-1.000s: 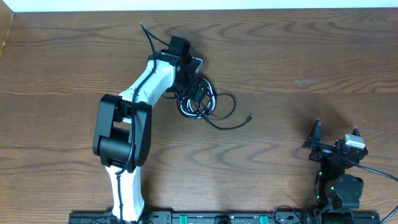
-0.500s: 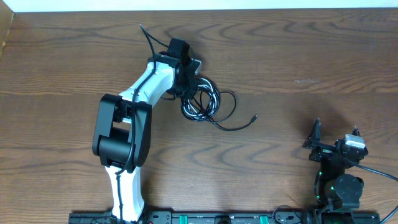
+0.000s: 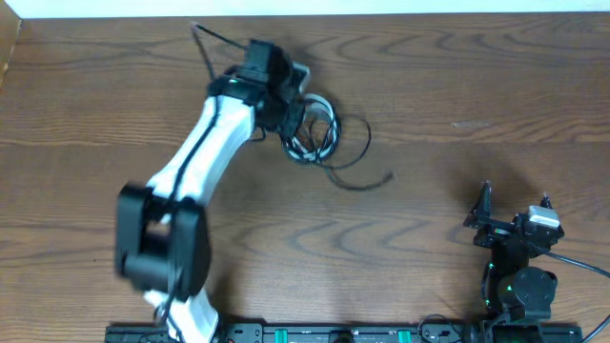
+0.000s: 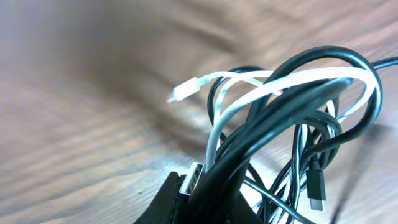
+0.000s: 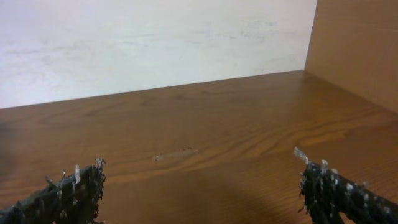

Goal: Untangle cables
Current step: 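Reach the left gripper to the cable bundle and grasp it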

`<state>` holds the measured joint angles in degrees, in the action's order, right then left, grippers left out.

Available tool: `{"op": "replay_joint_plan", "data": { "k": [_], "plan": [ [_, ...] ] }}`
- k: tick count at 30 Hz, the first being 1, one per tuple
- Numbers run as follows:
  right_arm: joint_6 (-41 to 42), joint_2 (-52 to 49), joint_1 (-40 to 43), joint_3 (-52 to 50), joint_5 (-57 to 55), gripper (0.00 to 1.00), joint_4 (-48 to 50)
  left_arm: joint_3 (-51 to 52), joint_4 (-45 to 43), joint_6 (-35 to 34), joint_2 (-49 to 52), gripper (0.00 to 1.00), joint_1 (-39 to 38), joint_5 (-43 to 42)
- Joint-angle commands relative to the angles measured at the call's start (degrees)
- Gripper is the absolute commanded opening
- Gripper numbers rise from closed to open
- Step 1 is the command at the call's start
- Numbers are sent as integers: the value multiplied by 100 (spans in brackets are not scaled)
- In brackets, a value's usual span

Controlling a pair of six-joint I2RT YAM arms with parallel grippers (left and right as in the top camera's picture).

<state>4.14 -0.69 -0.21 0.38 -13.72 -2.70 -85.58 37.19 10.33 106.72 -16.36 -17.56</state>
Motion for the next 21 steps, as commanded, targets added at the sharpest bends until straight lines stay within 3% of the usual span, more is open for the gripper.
{"op": "replay_joint_plan", "data": {
  "k": [1,10,21],
  "plan": [
    [74,35,50,-9,-9,99,-17,-177,-42,-7,-887,8,-7,-127],
    [74,35,50,-9,-9,99,-17,-177,-107,20,-2258,7,-7,-125],
    [74,35,50,-9,-9,99,-17,-175,4,15,-2559,8,-7,-125]
  ]
}}
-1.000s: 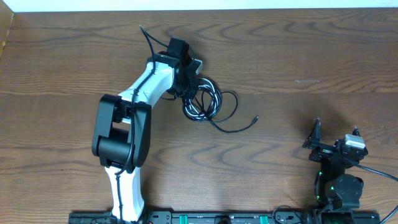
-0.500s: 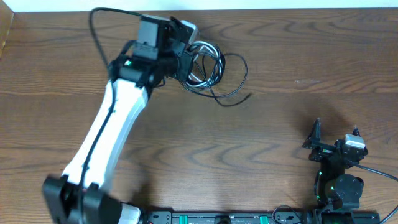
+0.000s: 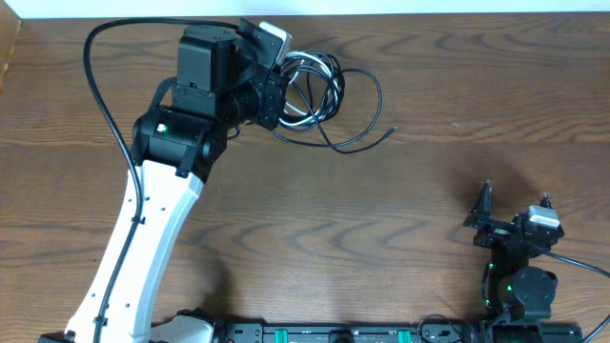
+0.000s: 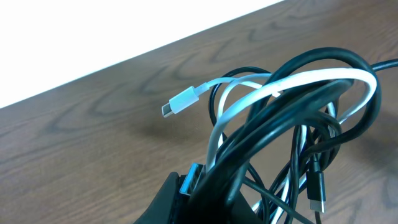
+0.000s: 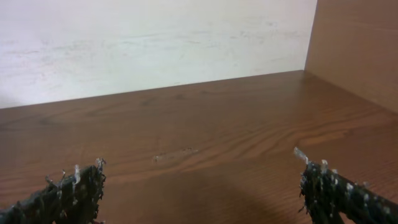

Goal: Untangle cables
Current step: 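Reach the left gripper to the cable bundle and grasp it, then lift the bundle with the left gripper and raise the right arm toward it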

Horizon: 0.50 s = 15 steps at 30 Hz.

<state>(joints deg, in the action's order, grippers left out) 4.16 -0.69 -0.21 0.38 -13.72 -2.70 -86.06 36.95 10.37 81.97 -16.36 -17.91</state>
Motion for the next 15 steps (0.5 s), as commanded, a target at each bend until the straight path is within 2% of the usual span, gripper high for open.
{"op": "replay_joint_plan", "data": {
  "k": [1,11,15],
  "plan": [
    [72,35,50,-9,-9,99,-17,-127,48,11,-81,7,-7,-92],
    [68,35,50,-7,-37,99,4,-127,26,55,-76,8,-7,-72],
    [133,35,50,-7,-48,99,533,-127,-4,66,-76,7,-7,-72]
  ]
}}
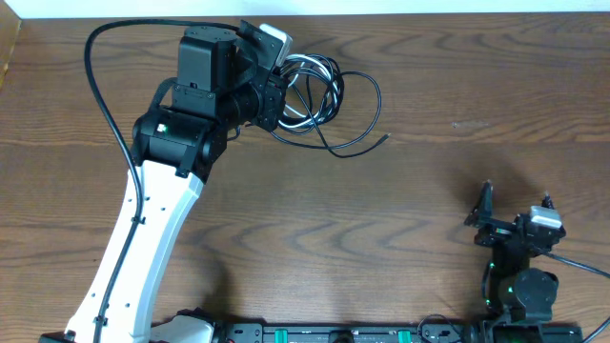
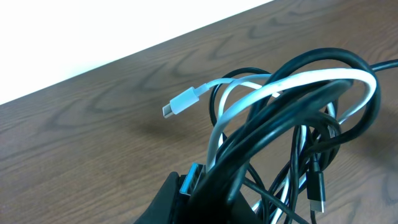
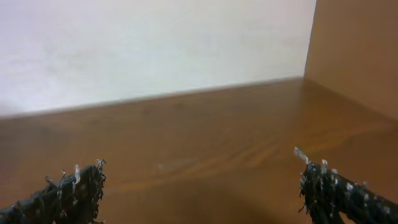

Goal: Untangle cables
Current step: 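Lift the bundle with the left gripper and raise the right arm toward it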

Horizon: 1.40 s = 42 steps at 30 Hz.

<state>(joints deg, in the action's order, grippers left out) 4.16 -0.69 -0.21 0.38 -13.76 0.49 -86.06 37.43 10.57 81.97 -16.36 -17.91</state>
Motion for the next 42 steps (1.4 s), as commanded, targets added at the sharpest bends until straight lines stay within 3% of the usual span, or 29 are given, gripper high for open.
{"op": "replay_joint_plan", "data": {
  "k": [1,6,9,13,18,23,27,29,35,42],
  "plan": [
    [260,35,50,-7,-35,99,321,-127,-61,149,-76,7,-7,-76],
    [551,-9,50,48,267,99,1040,-127,-59,1425,-76,7,-7,-96],
    [568,-195,50,323,433,99,898,-127,-94,2179,-74,7,-9,-98],
    [557,-826,57,909,446,99,575,-127,-297,2568,-74,7,-7,-120],
    [544,-2267,76,1829,717,99,592,-127,-505,2610,-74,7,-7,-605],
    [544,-4148,76,2957,1886,99,588,-120,-575,3287,-74,7,-7,-1469],
    [544,-5390,76,3724,3276,99,686,-118,-590,3707,-74,8,-7,-1646],
    [549,-5840,76,3974,3991,99,975,-118,-588,3836,-74,8,-7,-1648],
    [570,-6830,57,4135,6028,99,3067,-118,-588,3897,-74,8,-7,-2192],
    [1589,-7508,-57,4135,5853,99,4647,-116,-610,4489,-74,8,-11,-3185]
  ]
}}
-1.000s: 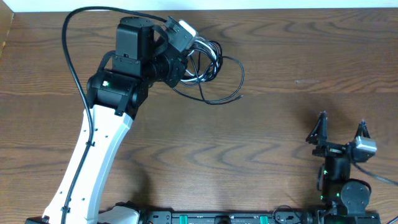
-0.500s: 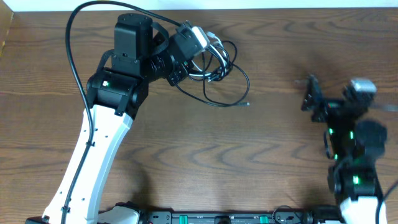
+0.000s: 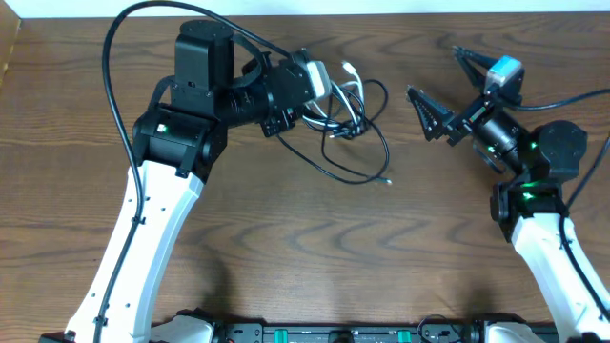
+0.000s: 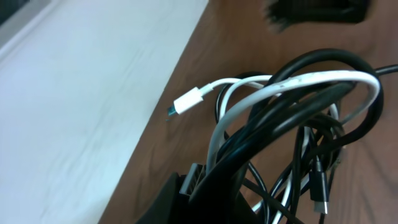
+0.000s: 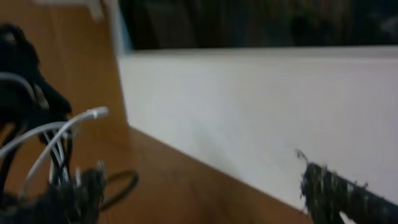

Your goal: Untangle cables

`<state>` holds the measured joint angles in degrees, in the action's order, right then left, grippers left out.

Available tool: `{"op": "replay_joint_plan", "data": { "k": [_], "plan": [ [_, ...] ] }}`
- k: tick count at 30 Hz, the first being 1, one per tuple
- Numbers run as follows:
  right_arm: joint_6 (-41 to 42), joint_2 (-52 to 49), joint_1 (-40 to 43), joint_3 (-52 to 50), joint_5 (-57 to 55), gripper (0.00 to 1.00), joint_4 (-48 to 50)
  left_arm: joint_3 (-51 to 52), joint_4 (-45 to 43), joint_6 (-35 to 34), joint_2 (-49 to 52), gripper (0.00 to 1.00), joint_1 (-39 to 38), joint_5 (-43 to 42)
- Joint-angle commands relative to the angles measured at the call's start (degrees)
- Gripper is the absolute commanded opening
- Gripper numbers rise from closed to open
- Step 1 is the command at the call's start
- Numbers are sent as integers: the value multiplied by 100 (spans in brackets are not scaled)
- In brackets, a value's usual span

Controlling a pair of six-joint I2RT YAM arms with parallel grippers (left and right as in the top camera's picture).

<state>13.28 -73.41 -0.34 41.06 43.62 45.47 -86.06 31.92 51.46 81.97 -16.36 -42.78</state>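
Observation:
A tangle of black and white cables [image 3: 345,112] hangs at the back middle of the table, with my left gripper [image 3: 310,90] shut on its near side. The left wrist view shows the looped bundle [image 4: 292,124] rising out of that gripper [image 4: 208,199], a white plug [image 4: 185,101] sticking out to the left. One thin black cable trails down to a loose end [image 3: 386,179] on the wood. My right gripper [image 3: 443,86] is open, just right of the tangle and pointing at it. In its own view, blurred, the gripper [image 5: 205,193] holds nothing and the cables [image 5: 37,137] are at the left.
The wooden table [image 3: 286,248] ends in a white strip [image 3: 400,8] along the back edge, close behind the tangle. The left arm's own black lead [image 3: 119,33] arches over the back left. A wooden side wall [image 3: 8,48] stands at the far left.
My right arm has gone from the front right corner up to the back right, its open gripper now facing the tangle. The left gripper has shifted right and turned, the bundle still in it.
At first my left gripper held the tangle at the back of the table, the arm stretched over it, while the right arm was parked front right. The left arm then held the bundle up, nearly still. Now both grippers face each other across the tangle.

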Motion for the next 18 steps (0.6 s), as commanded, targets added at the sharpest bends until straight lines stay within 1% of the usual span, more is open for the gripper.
{"op": "replay_joint_plan", "data": {
  "k": [1,3,4,8,11,14,18],
  "plan": [
    [820,-304,-39,70,42,99,155,-118,-83,435,-72,7,-13,-697],
    [1357,-577,-39,94,7,99,153,-118,-267,448,-42,7,-11,-695],
    [1908,-739,-42,96,22,99,168,-116,-431,448,4,8,-11,-693],
    [2896,-984,-39,96,525,99,393,-116,-761,446,289,8,-11,-691],
    [3338,-984,-39,96,693,97,588,-116,-857,446,503,7,-11,-667],
    [3886,-986,-35,96,678,93,732,-116,-1003,444,640,8,-11,-446],
    [4586,-986,4,96,649,95,743,-116,-1169,446,651,7,-11,-216]
  ]
}}
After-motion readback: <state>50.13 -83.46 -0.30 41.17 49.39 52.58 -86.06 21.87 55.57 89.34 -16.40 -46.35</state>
